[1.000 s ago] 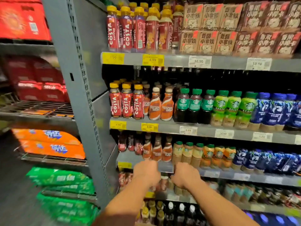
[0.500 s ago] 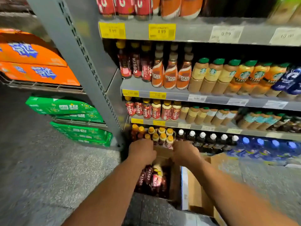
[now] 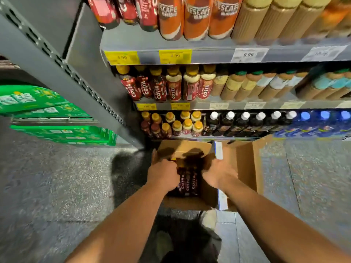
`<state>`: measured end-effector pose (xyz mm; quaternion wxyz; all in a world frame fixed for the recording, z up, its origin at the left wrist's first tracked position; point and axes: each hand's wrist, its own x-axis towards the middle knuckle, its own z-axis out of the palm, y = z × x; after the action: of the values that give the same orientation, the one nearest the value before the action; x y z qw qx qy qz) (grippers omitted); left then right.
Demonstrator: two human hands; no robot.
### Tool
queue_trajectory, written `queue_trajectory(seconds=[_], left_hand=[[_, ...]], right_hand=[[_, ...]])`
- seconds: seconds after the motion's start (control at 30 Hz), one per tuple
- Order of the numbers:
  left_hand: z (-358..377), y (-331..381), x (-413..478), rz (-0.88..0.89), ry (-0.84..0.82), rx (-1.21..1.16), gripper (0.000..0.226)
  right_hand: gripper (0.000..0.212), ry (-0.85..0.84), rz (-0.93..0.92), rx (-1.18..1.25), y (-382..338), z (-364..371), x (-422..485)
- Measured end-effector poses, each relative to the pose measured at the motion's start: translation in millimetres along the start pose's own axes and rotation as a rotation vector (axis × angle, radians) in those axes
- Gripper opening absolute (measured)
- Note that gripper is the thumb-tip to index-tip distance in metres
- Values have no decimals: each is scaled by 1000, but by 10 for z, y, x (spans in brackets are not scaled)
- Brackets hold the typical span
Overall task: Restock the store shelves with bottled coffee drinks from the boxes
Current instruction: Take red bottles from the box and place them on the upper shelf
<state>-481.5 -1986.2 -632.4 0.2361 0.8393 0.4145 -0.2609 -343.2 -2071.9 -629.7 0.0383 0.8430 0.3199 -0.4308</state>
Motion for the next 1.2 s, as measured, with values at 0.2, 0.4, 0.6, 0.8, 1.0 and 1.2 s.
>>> queue_trajectory(seconds=[0.2,0.4,0.6,0.8,1.0,1.2], left_hand=[[743,-34,538,-136,-57,-130,28],[1831,-225,1146,-226,-178,-285,31],[2792,-509,1923,-387,-162,-563,37],[3404,-636,2620,-511,-118,-799,62],[3577,-640,2867,-544,-121,-655,47],[3606,-547,2961,-625,-148,-579,58]], right_hand=[[27,-122,18,159,335,694,653],[26,-244,92,241,607,1704,1459],[34,-282,261,394,672,2624,2187],[49,-186,245,627,553,3234,2798],[43,-130,374,730,500,3550,3123],[41,-109,422,743,557,3558,3188]])
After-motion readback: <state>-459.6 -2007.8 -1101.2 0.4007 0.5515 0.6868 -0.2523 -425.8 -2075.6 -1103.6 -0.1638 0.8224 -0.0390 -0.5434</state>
